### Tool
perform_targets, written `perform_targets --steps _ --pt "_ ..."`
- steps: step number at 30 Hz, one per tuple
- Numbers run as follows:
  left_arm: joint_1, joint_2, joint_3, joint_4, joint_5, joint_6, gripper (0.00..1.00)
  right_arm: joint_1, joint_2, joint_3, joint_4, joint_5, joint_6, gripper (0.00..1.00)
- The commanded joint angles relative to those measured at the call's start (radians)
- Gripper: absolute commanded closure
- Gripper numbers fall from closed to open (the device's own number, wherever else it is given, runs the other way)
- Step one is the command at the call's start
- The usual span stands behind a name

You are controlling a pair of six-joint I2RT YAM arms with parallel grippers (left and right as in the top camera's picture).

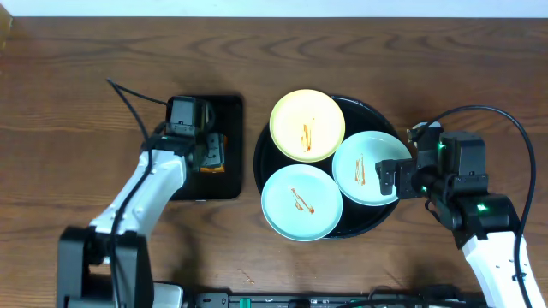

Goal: Clean dirty plates on tray and stack at the side
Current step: 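Lower the left gripper onto the sponge in the black tray and grasp it, then move the right gripper to the rim of the right pale green plate and grasp it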

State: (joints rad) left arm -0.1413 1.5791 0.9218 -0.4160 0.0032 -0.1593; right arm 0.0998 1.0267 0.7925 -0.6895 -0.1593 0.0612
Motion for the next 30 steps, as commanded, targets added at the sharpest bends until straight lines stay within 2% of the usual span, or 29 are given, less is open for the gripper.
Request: perform_targets --steps 1,9,18,23,30 --pt "-0.002 0.047 0.023 0.025 -0.023 0.01 0.34 -0.001 0.002 0.019 -0.003 -0.011 0.013 0.01" --pt "-0.002 0.124 0.023 0.063 -0.018 0.009 0.39 -0.001 0.002 0.019 -0.003 -0.015 0.013 0.01" --pt "-0.014 0.127 0.023 0.063 -0.012 0.006 0.54 -0.001 0.001 0.019 -0.003 -0.026 0.013 0.01" --pt "-0.037 0.129 0.023 0.063 -0.016 0.006 0.55 -0.001 0.001 0.019 -0.003 -0.027 0.013 0.01" --pt "-0.045 0.133 -0.007 0.063 -0.016 0.006 0.73 -0.001 0.002 0.019 -0.026 -0.035 0.013 0.01"
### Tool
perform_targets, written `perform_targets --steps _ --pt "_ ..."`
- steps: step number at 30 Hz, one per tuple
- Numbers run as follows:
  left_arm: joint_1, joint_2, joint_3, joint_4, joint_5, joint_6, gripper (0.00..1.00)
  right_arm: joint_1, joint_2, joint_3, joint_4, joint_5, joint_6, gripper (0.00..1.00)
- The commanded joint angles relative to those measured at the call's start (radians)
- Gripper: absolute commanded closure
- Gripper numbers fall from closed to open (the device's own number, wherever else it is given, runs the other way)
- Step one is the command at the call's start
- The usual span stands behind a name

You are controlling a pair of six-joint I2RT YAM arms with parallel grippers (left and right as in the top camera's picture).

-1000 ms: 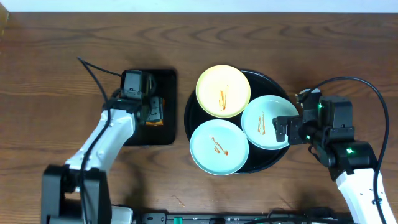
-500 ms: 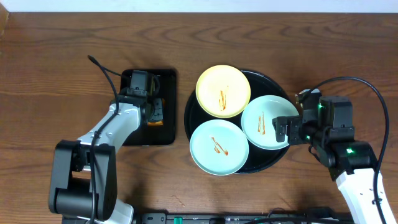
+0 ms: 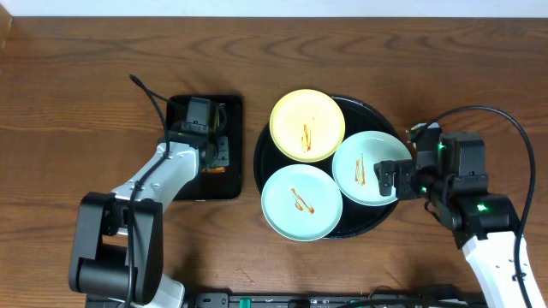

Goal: Clean dirty plates on tray and stack at the side
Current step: 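Move the right gripper to the rim of the right pale green plate and grasp it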

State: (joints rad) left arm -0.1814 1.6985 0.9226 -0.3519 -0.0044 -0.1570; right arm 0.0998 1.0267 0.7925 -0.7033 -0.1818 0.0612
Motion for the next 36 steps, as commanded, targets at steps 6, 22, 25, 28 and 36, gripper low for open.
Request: perform_targets --steps 6,22,25,28,36 --pt "-0.005 0.009 -0.014 -0.009 -0.008 0.003 0.92 -0.001 0.002 0.019 -0.034 -0.118 0.013 0.01" --pt "-0.005 -0.247 0.014 -0.183 -0.004 -0.009 0.92 0.0 0.024 0.011 -0.043 -0.242 0.058 0.32" --pt "-0.005 -0.257 0.014 -0.207 -0.002 -0.039 0.92 0.002 0.061 0.011 -0.048 -0.279 0.058 0.34" --pt "-0.005 -0.255 0.013 -0.23 0.032 -0.04 0.92 0.036 0.132 0.011 -0.061 -0.289 0.063 0.35" --pt "-0.005 -0.255 0.013 -0.235 0.045 -0.039 0.92 0.126 0.27 0.011 -0.071 -0.287 0.137 0.39"
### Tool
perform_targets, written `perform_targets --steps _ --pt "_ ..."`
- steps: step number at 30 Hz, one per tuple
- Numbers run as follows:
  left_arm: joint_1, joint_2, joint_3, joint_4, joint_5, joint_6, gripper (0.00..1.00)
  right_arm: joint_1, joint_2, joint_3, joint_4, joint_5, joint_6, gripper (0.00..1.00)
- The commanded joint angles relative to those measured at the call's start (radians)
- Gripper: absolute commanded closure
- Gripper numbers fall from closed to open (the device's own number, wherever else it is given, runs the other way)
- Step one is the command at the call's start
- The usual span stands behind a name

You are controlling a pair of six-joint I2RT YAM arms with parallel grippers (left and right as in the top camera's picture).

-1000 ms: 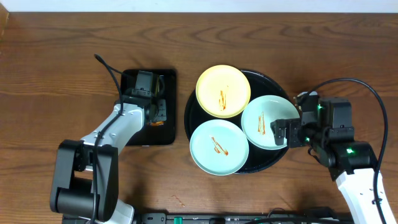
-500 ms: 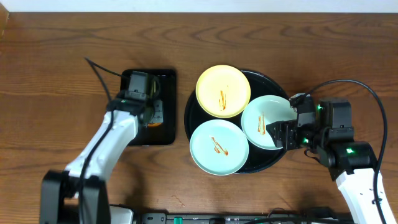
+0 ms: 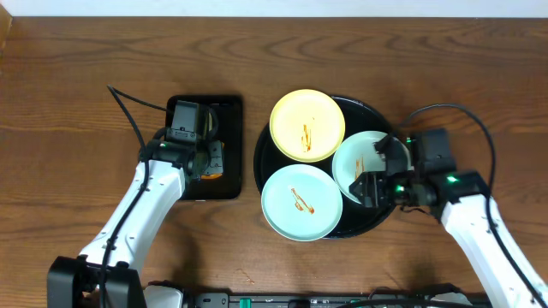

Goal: Clean dirty plates on tray and stack at the side
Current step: 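Move the right gripper to the rim of the right pale green plate and grasp it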

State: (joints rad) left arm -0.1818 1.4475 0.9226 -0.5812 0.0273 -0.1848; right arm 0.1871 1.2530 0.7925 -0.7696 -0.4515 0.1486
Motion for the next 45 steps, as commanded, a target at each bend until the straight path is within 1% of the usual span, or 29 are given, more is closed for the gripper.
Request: perform_targets --steps 1,5,11,13,17,25,30,39,45 --pt "-0.005 -0.004 0.013 -0.005 0.013 -0.012 0.92 0.047 0.06 0.011 -0.005 -0.017 0.058 0.4" --pt "-0.005 -0.004 0.013 -0.006 0.014 -0.012 0.92 0.077 0.133 0.011 -0.002 -0.009 0.092 0.48" --pt "-0.005 -0.004 0.013 -0.008 0.014 -0.011 0.92 0.103 0.222 0.011 0.012 0.021 0.135 0.51" --pt "-0.005 -0.004 0.013 -0.009 0.014 -0.012 0.92 0.119 0.254 0.011 0.034 0.02 0.158 0.55" --pt "-0.005 -0.004 0.013 -0.009 0.014 -0.012 0.92 0.144 0.283 0.011 0.052 0.021 0.188 0.59" --pt "-0.005 -0.004 0.013 -0.009 0.014 -0.011 0.92 0.194 0.29 0.011 0.06 0.102 0.272 0.62" --pt "-0.005 -0.004 0.013 -0.009 0.014 -0.012 0.92 0.215 0.29 0.01 0.071 0.107 0.285 0.68" --pt "-0.005 -0.004 0.013 -0.01 0.014 -0.012 0.92 0.24 0.29 0.01 0.074 0.139 0.338 0.71" --pt "-0.005 -0.004 0.013 -0.01 0.014 -0.012 0.92 0.24 0.291 0.01 0.074 0.139 0.338 0.73"
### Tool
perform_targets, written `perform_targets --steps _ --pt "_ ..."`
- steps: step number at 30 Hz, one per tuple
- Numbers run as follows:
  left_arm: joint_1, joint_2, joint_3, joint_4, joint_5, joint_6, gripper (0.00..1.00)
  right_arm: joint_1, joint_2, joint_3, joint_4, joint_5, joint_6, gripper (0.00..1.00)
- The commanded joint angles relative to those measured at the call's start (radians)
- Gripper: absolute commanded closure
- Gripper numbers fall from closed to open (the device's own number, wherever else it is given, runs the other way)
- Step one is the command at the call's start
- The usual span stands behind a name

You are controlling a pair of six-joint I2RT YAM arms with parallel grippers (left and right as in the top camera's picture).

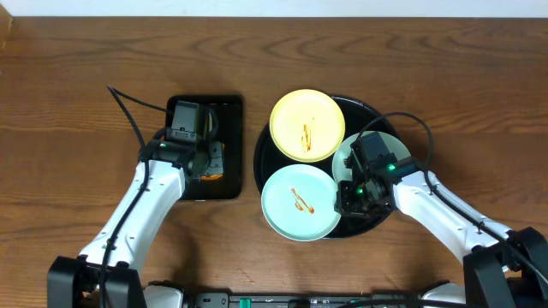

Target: Clean dirty plates on tray and stack at the side

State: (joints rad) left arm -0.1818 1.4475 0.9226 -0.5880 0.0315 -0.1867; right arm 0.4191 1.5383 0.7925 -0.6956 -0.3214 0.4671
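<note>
Three dirty plates with brown streaks lie on the round black tray (364,109): a yellow plate (307,125) at the back, a mint plate (300,202) at the front, and a second mint plate (344,158) at the right, mostly hidden under my right arm. My right gripper (351,199) points down at the near left edge of that right plate; its jaws are too dark to read. My left gripper (211,158) is down over the yellow-orange sponge (214,175) in the small black square tray (231,111). Whether it grips the sponge is unclear.
Brown wooden table (86,68) all around. A black cable (128,103) trails from the left arm toward the back left, and another loops over the right side of the round tray. The table's front edge holds a dark rail.
My right arm has moved left and over the right mint plate, covering most of it, with the gripper now at the plate's near left edge. The left gripper has stayed on the sponge.
At first my right gripper waited at the right rim of the round tray while the left gripper stood over the sponge. The left arm shifted pose around the sponge and came back. The right gripper then stood over the right mint plate, and now lies farther across it.
</note>
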Motion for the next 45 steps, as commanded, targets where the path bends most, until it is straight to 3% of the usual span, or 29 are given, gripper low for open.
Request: perform_targets --steps 1,16,27,37,42,45 --pt "-0.005 -0.004 0.013 -0.003 0.01 -0.01 0.92 0.008 0.005 0.01 0.0 0.01 0.024 0.74" --pt "-0.005 -0.004 0.013 -0.003 0.01 -0.01 0.92 0.032 0.006 -0.029 0.045 0.01 0.065 0.79" --pt "-0.005 -0.004 0.013 -0.012 0.019 -0.009 0.92 0.035 0.006 -0.066 0.159 0.011 0.101 0.96" --pt "-0.005 -0.038 0.016 -0.009 0.128 -0.005 0.92 0.034 0.006 -0.066 0.173 0.03 0.101 0.99" --pt "-0.018 -0.124 0.017 0.031 0.26 -0.006 0.93 0.033 0.006 -0.066 0.176 0.03 0.101 0.99" --pt "-0.06 -0.146 0.018 0.063 0.347 -0.071 0.93 0.033 0.006 -0.066 0.176 0.03 0.101 0.99"
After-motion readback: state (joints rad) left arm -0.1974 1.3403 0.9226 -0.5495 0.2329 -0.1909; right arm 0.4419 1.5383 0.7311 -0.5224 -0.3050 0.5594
